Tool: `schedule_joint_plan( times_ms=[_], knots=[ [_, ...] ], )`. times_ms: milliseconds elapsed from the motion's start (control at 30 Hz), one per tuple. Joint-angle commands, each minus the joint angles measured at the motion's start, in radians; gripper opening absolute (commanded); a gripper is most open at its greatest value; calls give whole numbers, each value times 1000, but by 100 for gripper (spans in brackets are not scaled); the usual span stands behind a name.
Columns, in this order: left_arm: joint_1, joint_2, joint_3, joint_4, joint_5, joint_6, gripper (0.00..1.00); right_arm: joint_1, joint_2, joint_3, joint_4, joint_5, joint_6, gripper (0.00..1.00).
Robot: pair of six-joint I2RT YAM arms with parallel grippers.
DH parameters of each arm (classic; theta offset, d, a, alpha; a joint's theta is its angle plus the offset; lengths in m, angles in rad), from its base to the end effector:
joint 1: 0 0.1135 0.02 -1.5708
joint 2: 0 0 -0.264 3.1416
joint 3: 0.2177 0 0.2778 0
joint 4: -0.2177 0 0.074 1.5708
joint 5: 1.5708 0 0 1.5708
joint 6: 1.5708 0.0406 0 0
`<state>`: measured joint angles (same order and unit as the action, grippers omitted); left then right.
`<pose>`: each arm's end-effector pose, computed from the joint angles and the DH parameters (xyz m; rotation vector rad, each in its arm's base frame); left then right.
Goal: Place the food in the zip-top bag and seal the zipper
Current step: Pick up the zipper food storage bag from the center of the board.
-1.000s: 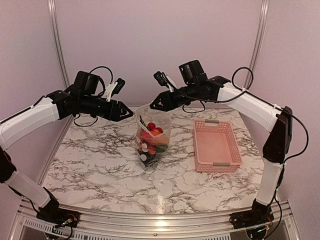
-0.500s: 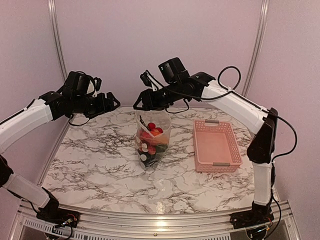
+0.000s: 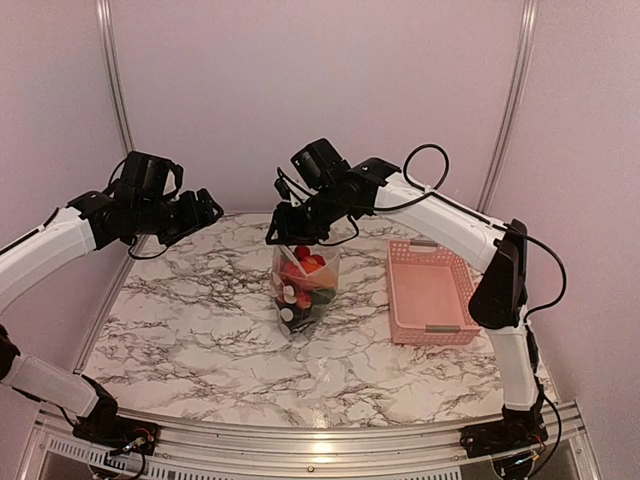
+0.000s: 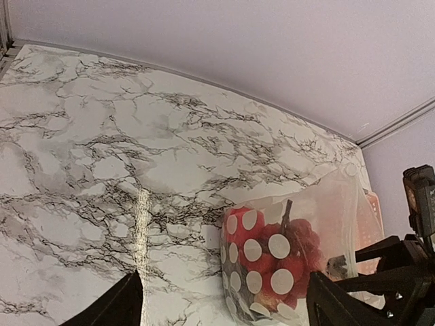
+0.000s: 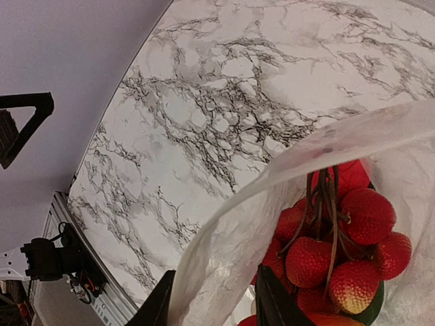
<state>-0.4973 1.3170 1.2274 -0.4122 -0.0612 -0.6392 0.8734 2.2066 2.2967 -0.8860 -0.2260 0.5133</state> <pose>0.2909 -0.1551 0.3494 -0.1898 2.1250 -0.6245 0.3276 0.4052 0.3289 -0.5709 2.4795 0.8847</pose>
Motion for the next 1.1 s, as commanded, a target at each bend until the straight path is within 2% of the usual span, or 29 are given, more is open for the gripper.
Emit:
schedule_joint_plan(
  times_ms=[0,167,300,433,600,700,800,967,1067],
  knots=[
    [0,-44,-45,32,35,73,84,7,24,63,37,42,34,29],
    [0,-53,-72,82,139,103,81,2,33,70,48,10,-22,0],
    [0,-60,-84,141,250,158,76,6,-16,39,35,-59,-165,0],
    [0,-42,-73,152,384,287,70,7,-131,-62,29,-118,-309,0],
    [-1,-56,-104,162,451,445,69,12,-302,-204,7,-229,-472,0],
    [-5,-50,-123,173,494,499,70,11,-364,-288,-22,-278,-503,0],
    [-10,-37,-152,234,562,493,71,12,-399,-353,-74,-306,-543,0],
    [-10,54,-205,431,706,393,74,12,-435,-430,-138,-303,-582,0],
    [-8,172,-174,487,883,344,74,12,-454,-470,-134,-316,-580,0]
  ],
)
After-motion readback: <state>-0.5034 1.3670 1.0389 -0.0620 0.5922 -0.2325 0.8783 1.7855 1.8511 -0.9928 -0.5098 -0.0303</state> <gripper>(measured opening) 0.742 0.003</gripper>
